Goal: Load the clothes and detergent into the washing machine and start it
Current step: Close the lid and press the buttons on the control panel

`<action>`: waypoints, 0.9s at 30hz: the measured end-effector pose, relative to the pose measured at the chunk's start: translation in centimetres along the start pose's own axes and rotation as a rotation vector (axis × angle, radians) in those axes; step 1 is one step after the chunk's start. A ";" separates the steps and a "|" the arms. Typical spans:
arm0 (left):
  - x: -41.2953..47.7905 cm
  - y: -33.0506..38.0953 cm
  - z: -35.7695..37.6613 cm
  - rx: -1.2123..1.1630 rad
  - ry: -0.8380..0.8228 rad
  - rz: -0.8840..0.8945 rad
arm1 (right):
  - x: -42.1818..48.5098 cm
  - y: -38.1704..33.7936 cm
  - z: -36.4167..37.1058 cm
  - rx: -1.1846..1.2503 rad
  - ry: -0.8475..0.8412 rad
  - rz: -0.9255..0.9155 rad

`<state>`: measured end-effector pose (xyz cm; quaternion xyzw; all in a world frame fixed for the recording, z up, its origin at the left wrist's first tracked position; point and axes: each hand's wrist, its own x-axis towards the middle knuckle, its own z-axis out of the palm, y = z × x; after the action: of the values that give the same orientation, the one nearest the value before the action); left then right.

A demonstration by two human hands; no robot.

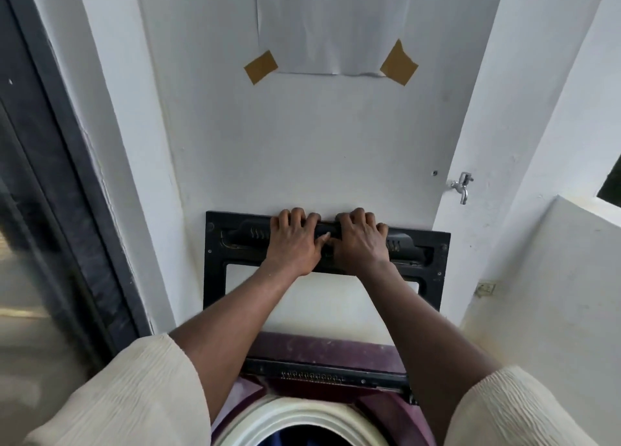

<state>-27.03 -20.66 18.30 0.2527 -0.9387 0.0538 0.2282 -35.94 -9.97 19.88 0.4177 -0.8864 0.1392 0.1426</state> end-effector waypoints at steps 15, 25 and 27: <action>-10.4 0.9 -8.5 0.086 -0.065 0.052 | -11.5 -2.0 -6.7 0.113 -0.038 0.035; -24.6 2.5 -11.5 -0.050 -0.397 0.088 | -24.7 -3.7 -8.3 0.232 -0.298 0.042; -28.4 2.7 -10.6 -0.057 -0.410 0.085 | -27.8 -4.0 -7.5 0.252 -0.345 0.048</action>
<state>-2.34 -3.31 14.82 0.2121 -0.9764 -0.0155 0.0369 -14.81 9.82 17.07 0.4287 -0.8830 0.1786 -0.0681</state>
